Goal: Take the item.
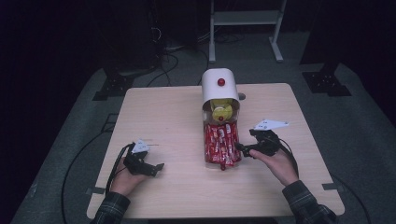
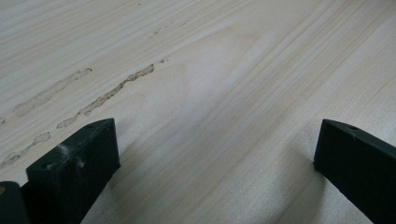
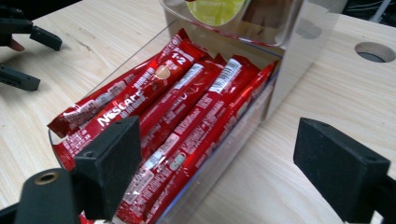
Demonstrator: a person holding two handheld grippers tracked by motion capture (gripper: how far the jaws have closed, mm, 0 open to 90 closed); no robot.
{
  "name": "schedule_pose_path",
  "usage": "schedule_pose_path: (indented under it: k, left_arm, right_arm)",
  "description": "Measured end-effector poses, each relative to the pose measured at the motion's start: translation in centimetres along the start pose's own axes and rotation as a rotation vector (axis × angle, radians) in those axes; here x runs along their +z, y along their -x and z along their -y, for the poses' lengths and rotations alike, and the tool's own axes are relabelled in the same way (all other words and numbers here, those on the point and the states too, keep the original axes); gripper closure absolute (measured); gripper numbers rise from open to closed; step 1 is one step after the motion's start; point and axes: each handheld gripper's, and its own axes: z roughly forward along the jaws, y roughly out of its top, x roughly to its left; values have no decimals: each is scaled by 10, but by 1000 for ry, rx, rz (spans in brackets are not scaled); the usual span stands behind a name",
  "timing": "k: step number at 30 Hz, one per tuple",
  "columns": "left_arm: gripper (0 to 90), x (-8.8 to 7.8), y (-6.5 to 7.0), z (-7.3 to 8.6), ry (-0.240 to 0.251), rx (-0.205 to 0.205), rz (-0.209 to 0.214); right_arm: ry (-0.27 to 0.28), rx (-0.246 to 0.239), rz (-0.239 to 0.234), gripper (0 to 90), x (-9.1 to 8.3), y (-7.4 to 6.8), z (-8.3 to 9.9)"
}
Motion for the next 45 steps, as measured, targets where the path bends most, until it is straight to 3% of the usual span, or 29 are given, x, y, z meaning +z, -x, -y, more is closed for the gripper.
schedule_pose_path:
  k: [26, 45]
  left_arm:
    - [0, 0, 0, 0, 0, 0, 0]
    - [0, 0, 0, 0, 0, 0, 0]
  right_arm:
    - [-43, -58, -63, 157, 28, -26, -12]
    - [-71, -117, -62, 164, 45, -35, -9]
